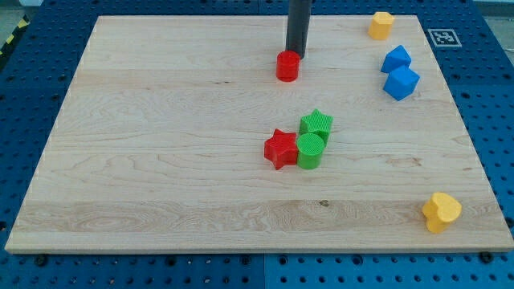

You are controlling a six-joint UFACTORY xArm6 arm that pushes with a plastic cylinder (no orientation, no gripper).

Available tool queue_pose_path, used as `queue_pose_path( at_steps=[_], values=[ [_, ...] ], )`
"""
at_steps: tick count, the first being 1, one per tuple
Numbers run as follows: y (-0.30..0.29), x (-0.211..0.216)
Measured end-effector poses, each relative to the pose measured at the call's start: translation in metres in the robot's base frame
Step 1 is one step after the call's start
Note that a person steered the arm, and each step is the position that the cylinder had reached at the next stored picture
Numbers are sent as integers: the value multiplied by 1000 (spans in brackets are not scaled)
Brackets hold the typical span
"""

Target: Push the red star to the center

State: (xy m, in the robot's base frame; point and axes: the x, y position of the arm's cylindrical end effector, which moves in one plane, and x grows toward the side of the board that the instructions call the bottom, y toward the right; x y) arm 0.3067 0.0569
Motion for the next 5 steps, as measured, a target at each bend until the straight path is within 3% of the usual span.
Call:
queue_pose_path(
  at_steps=[5],
  values=[
    [-36, 18]
  ],
)
